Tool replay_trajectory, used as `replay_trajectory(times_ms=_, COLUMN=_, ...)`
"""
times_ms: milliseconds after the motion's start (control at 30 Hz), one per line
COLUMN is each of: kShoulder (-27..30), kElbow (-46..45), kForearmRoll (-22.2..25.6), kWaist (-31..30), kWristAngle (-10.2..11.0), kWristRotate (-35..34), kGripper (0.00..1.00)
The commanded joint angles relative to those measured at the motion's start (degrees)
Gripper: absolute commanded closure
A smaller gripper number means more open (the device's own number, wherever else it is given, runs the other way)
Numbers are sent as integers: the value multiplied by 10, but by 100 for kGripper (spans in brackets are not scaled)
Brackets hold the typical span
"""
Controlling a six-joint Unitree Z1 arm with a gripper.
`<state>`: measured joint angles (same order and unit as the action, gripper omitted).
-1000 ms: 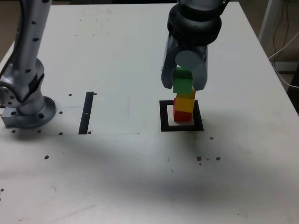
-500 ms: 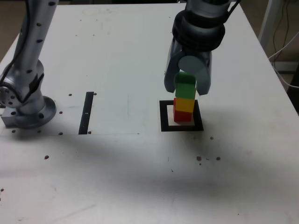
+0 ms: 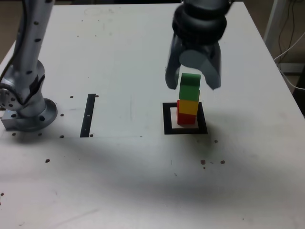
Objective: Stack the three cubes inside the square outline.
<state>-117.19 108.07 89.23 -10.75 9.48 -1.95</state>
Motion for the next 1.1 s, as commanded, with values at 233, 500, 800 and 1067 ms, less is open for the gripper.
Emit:
replay_trajectory(times_ms=233, kShoulder=84, kElbow=-9, kForearmRoll=32, kWaist=-1, kWristAngle=-7, kWristRotate=7, kGripper=1)
replay_trajectory(times_ms=500, kShoulder=164, kElbow=-67, kForearmRoll=34, kWaist=5, kWristAngle=-24, kWristRotate=15, kGripper=1)
replay_trajectory(times_ms=800, kShoulder=248, kElbow=-181, kForearmRoll=37, kWaist=37, kWristAngle=-58, kWristRotate=18, kGripper=1)
replay_trajectory(times_ms=1067, kShoulder=255, kElbow=-289, kForearmRoll=25, kWaist=52, kWristAngle=-94, kWristRotate=20, kGripper=1)
